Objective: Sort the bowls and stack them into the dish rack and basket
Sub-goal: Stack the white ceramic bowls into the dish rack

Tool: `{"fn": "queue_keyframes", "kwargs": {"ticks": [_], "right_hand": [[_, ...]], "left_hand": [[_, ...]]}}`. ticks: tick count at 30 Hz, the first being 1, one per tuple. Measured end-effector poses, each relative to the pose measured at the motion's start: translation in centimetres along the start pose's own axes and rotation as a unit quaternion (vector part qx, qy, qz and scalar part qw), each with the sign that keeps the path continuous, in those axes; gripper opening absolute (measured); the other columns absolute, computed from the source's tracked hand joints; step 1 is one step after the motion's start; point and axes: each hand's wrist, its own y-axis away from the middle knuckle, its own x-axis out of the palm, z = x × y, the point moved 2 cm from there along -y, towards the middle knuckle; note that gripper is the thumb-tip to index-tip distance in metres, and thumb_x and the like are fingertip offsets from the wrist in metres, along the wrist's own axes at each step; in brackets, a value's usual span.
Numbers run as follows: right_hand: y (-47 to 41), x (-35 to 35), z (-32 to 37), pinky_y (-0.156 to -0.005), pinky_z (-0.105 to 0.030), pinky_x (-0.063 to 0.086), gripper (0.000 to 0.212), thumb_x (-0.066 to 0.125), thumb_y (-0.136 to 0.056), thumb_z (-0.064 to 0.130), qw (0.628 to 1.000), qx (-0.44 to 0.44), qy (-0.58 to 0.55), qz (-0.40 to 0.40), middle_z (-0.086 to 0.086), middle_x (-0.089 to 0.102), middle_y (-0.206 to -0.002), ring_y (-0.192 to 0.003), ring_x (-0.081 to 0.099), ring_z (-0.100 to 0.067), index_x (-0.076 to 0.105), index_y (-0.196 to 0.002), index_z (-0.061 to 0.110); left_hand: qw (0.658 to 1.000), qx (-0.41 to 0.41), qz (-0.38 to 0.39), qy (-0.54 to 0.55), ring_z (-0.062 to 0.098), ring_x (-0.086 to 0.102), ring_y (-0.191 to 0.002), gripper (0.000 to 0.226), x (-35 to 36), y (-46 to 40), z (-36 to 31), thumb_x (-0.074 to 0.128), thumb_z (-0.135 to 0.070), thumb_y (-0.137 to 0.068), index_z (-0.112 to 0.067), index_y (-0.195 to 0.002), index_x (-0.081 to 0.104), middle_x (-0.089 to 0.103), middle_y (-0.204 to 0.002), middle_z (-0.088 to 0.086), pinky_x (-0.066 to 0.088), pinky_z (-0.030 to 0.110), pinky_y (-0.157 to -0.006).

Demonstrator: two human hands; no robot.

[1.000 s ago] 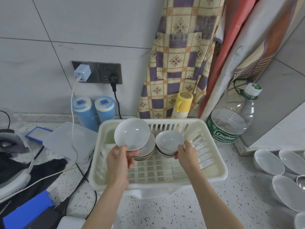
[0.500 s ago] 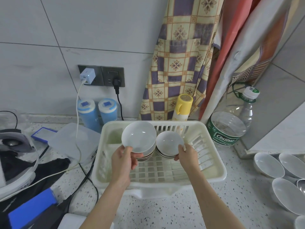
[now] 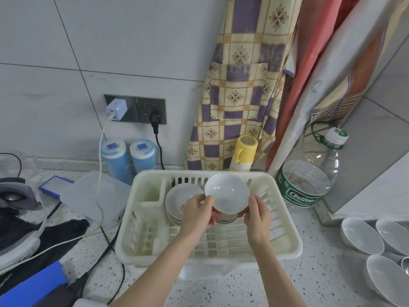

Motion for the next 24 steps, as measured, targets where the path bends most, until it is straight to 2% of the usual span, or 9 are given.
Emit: {"fn": "queue_keyframes", "kwargs": {"ticks": [4,6,9,12,17,21,24], "right_hand": [[-0.5,-0.3,0.0,-0.048,-0.015,0.043,0.025,0.046,-0.079,0.025,0.998,0.010,0.052,-0.022,0.000,0.065,-0.062,-0.053,0.054,-0.006,0.068,-0.090,0.027],[-0.6,-0.3,-0.1,-0.046,-0.013,0.042,0.027,0.043,-0.078,0.023,0.997,0.015,0.071,-0.032,-0.004,0.065,-0.063,-0.051,0.053,-0.005,0.068,-0.086,0.029],[-0.9,-0.2,-0.6,-0.047,-0.010,0.042,0.024,0.044,-0.086,0.019,0.994,0.034,0.097,-0.033,-0.002,0.066,-0.066,-0.053,0.057,-0.001,0.067,-0.093,0.022],[-1.1,-0.2,-1.2,-0.050,-0.016,0.040,0.023,0.044,-0.091,0.016,0.990,0.058,0.125,-0.034,-0.001,0.068,-0.070,-0.059,0.060,-0.002,0.064,-0.101,0.023],[-1.3,-0.1,-1.5,-0.052,-0.024,0.039,0.021,0.042,-0.094,0.020,0.983,0.074,0.162,-0.041,0.001,0.068,-0.071,-0.068,0.062,-0.008,0.057,-0.106,0.026],[-1.3,0.2,-1.6,-0.062,-0.036,0.050,0.021,0.041,-0.094,0.020,0.979,0.079,0.189,-0.019,0.002,0.067,-0.074,-0.072,0.065,-0.018,0.056,-0.109,0.024],[-1.2,0.2,-1.6,-0.068,-0.040,0.052,0.024,0.039,-0.094,0.021,0.974,0.079,0.213,-0.017,0.000,0.067,-0.079,-0.077,0.065,-0.022,0.056,-0.111,0.021]], "left_hand": [[1.000,-0.010,0.010,-0.009,0.011,0.050,-0.036,0.021,1.0,-0.6,0.9,0.046,-0.013,-0.090,-0.011,-0.098,0.065,0.073,-0.061,0.012,0.035,0.016,-0.036],[1.000,-0.010,0.025,-0.002,0.012,0.054,-0.040,0.017,1.2,-0.7,1.3,0.052,-0.020,-0.095,-0.016,-0.108,0.062,0.075,-0.067,0.011,0.038,0.020,-0.037],[0.999,-0.019,0.041,0.006,0.013,0.061,-0.045,0.015,1.0,-0.3,2.0,0.057,-0.037,-0.097,-0.028,-0.108,0.057,0.078,-0.078,0.007,0.041,0.023,-0.036],[0.997,-0.040,0.049,-0.035,0.012,0.060,-0.044,0.027,0.3,0.2,2.7,0.054,-0.045,-0.096,-0.022,-0.102,0.065,0.078,-0.080,0.000,0.036,0.021,-0.035],[0.990,-0.108,0.041,-0.078,0.009,0.054,-0.039,0.028,-0.3,0.4,4.0,0.054,-0.044,-0.096,-0.017,-0.093,0.061,0.078,-0.074,-0.001,0.031,0.017,-0.035],[0.986,-0.142,0.037,-0.074,0.009,0.053,-0.038,0.033,0.0,0.0,4.3,0.054,-0.047,-0.095,-0.014,-0.097,0.056,0.078,-0.078,0.005,0.033,0.019,-0.036],[0.985,-0.158,0.036,-0.053,0.008,0.054,-0.038,0.041,0.4,-0.2,4.4,0.054,-0.052,-0.094,-0.013,-0.105,0.053,0.077,-0.086,0.009,0.036,0.019,-0.036]]}}
